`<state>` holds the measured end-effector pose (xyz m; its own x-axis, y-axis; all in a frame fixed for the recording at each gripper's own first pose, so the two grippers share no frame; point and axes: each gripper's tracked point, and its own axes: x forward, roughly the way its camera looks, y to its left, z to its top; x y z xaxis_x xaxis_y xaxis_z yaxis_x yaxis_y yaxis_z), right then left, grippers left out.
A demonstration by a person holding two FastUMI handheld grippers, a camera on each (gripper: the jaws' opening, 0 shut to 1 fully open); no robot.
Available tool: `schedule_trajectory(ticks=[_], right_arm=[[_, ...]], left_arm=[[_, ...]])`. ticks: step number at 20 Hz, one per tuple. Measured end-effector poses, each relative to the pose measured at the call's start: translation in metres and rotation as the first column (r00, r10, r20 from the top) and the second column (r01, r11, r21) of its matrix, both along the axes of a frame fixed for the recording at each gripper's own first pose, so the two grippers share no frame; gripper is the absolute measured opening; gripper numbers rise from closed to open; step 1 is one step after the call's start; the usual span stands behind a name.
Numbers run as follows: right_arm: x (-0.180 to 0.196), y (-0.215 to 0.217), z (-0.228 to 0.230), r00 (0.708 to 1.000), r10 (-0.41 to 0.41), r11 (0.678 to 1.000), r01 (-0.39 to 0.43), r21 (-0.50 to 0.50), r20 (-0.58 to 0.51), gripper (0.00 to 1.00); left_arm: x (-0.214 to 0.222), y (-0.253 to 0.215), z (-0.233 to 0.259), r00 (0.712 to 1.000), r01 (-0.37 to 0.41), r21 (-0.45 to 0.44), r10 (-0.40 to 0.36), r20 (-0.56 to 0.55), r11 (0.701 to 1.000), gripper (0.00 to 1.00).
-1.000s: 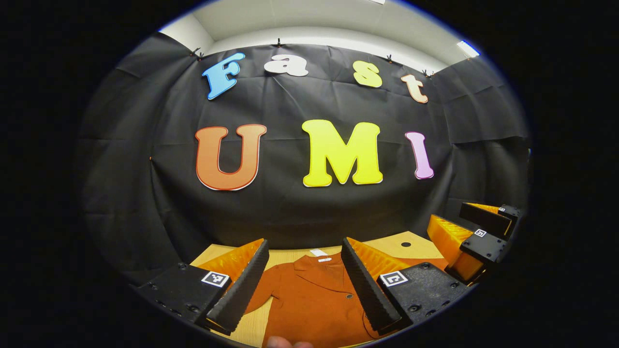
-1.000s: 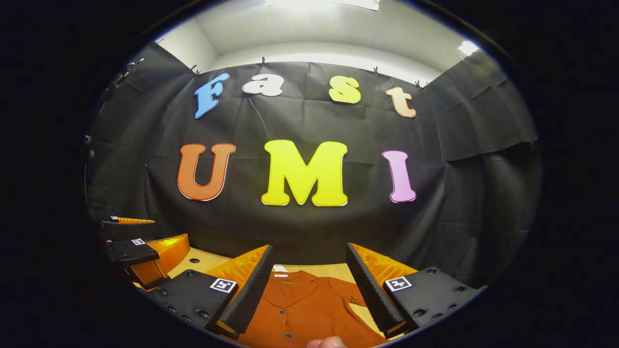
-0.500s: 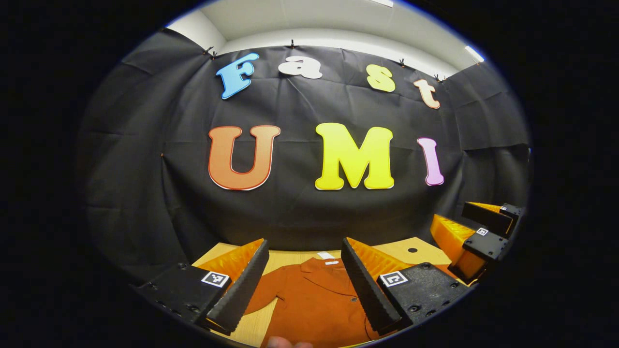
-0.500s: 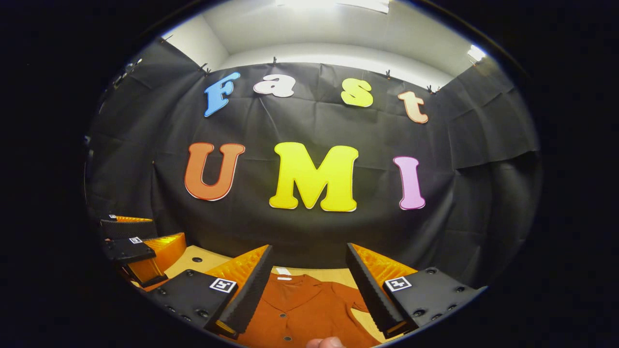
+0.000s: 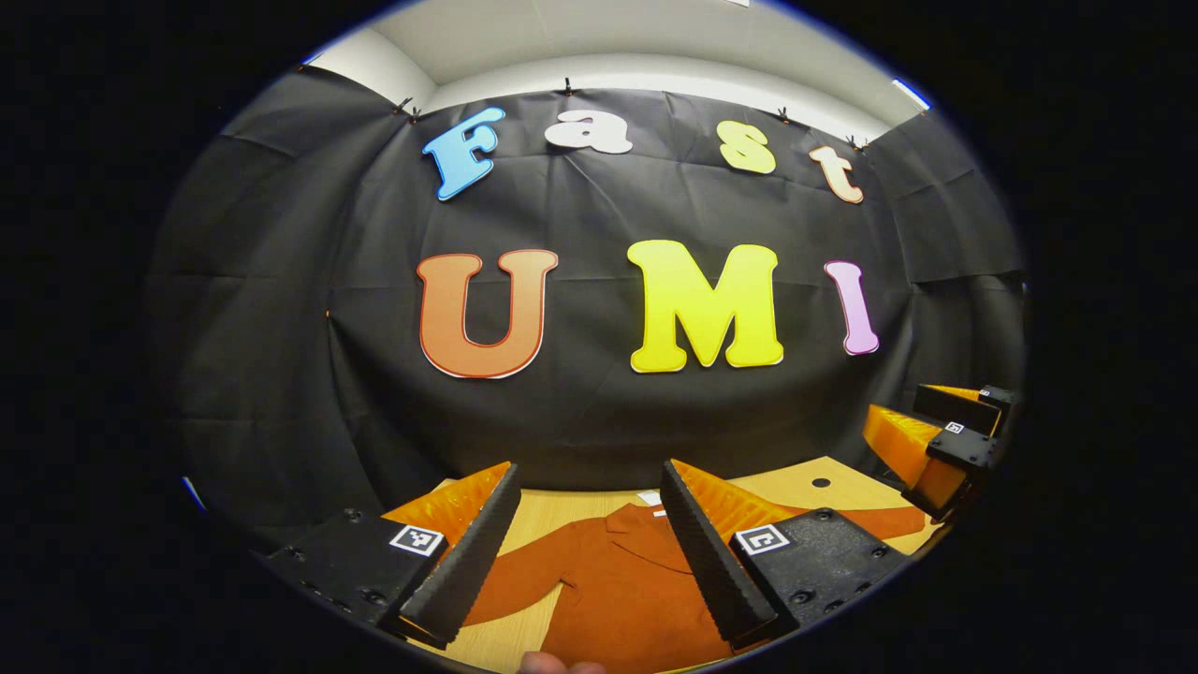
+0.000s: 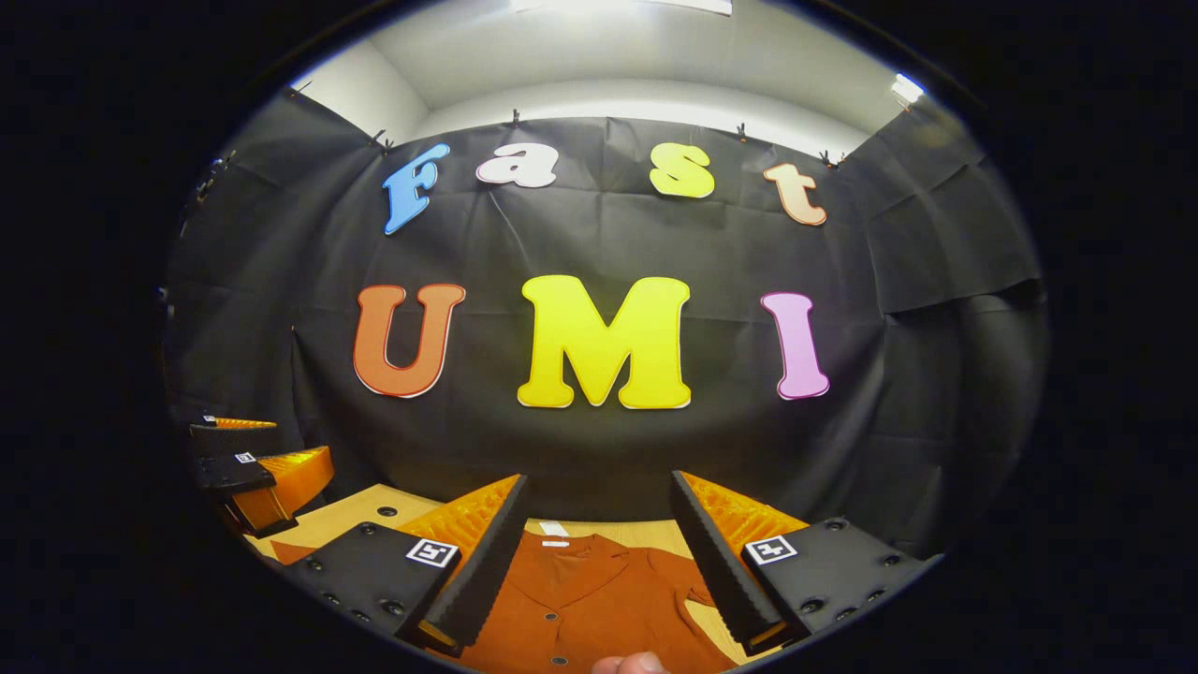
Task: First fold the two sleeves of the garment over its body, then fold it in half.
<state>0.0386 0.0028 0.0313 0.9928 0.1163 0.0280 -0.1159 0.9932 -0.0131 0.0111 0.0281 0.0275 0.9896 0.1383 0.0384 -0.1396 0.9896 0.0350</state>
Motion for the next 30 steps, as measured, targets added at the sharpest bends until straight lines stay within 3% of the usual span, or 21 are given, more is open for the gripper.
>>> schedule_trajectory(ticks=[8, 15, 18, 23, 28, 30], right_arm=[[0.01, -0.047, -0.026, 0.996, -0.062, 0.998, 0.064, 0.024, -0.071, 0.95], [0.026, -0.158, -0.073, 0.965, -0.2, 0.976, 0.211, 0.048, -0.171, 0.95], [0.031, -0.234, -0.115, 0.914, -0.314, 0.94, 0.338, 0.053, -0.256, 0.95], [0.029, -0.344, -0.208, 0.771, -0.468, 0.842, 0.537, 0.046, -0.431, 0.97], [0.026, -0.402, -0.285, 0.632, -0.547, 0.767, 0.641, -0.027, -0.548, 0.97], [0.028, -0.407, -0.311, 0.595, -0.541, 0.76, 0.648, -0.043, -0.594, 0.97]], left_arm=[[0.006, -0.018, -0.018, 0.999, 0.01, -0.009, -0.011, -0.04, 1.0, 0.97], [0.008, -0.035, -0.053, 0.989, 0.022, -0.023, -0.025, -0.147, 0.999, 0.97], [0.011, -0.045, -0.064, 0.983, 0.026, -0.021, -0.029, -0.183, 0.999, 0.97], [0.022, -0.06, -0.072, 0.975, 0.012, 0.001, -0.012, -0.222, 1.0, 0.97], [0.034, -0.073, -0.075, 0.965, -0.012, 0.052, 0.025, -0.26, 0.999, 0.97], [0.036, -0.078, -0.077, 0.96, -0.029, 0.059, 0.044, -0.278, 0.998, 0.97]])
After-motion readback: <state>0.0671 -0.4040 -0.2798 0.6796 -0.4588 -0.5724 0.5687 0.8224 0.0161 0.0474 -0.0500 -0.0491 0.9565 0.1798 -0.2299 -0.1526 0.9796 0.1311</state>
